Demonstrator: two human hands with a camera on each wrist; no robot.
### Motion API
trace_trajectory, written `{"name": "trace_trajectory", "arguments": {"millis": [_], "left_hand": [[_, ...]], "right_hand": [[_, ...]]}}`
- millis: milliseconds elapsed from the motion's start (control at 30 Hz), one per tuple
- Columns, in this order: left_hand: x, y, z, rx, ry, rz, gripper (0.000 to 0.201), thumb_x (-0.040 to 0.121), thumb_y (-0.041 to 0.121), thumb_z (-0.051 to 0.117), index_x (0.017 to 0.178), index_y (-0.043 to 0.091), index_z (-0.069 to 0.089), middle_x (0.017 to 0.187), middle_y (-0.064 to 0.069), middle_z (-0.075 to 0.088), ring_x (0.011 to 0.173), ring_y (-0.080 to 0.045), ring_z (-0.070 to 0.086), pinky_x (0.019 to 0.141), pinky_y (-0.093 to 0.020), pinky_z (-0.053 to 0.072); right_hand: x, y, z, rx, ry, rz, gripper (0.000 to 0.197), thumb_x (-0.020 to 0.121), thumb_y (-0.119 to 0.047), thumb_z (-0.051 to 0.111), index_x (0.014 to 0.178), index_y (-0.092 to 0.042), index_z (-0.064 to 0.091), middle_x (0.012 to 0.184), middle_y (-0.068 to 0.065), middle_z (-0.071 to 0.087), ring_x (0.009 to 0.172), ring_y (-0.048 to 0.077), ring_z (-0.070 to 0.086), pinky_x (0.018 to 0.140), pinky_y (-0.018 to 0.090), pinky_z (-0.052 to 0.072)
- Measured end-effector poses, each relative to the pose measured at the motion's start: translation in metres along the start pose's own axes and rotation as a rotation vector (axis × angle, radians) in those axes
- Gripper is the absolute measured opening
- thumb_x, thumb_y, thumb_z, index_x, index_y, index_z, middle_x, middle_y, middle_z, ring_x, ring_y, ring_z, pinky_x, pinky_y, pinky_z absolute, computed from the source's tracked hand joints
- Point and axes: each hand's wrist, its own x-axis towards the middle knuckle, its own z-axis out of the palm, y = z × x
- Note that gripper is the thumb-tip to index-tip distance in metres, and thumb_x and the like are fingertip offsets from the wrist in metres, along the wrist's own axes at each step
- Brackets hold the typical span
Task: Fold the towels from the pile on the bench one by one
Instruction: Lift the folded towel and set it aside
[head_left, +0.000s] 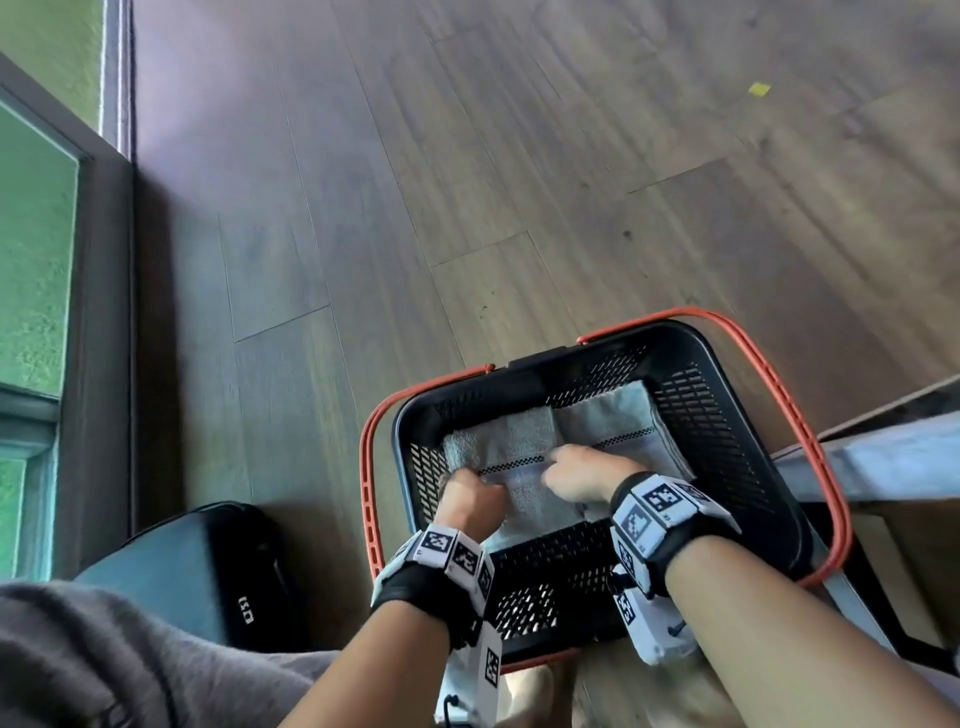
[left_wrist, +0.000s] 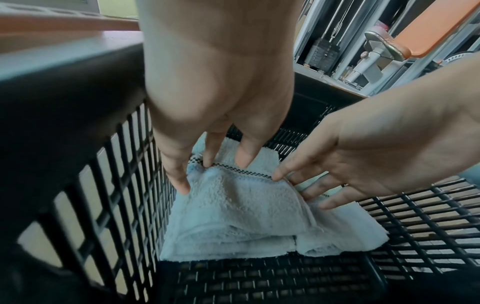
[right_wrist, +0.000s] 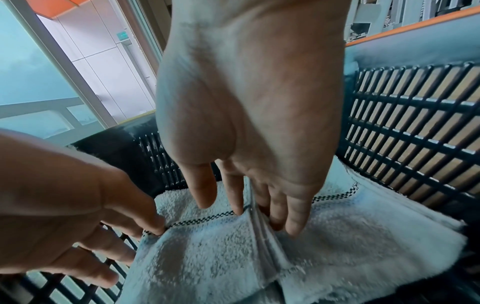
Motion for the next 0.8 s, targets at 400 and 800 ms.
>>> {"name": "trace_trajectory", "arguments": {"millis": [400, 800], "left_hand": [[-0.034, 0.012, -0.009, 0.091, 0.033, 0.056, 0.034, 0.082, 0.026, 0.052, 0.109, 0.005, 0.060, 0.111, -0.015, 0.063, 0.095, -0.024, 0.062, 0.075, -0.028, 0.049], [-0.171, 0.095, -0.087, -0.099, 0.069, 0.460, 0.023, 0.084, 0.029, 0.056, 0.076, 0.010, 0.065, 0.062, -0.003, 0.058, 0.059, -0.022, 0.055, 0.058, -0.023, 0.042]], "right_hand": [[-0.047, 0.002, -0.018, 0.120, 0.232, -0.101, 0.027, 0.098, -0.029, 0.042, 0.116, -0.018, 0.058, 0.123, 0.006, 0.061, 0.110, 0.025, 0.057, 0.097, 0.038, 0.046], [-0.230, -0.023, -0.051, 0.222, 0.716, -0.360, 0.023, 0.093, -0.029, 0.048, 0.080, -0.019, 0.065, 0.084, 0.001, 0.074, 0.077, 0.022, 0.068, 0.067, 0.032, 0.052]]}}
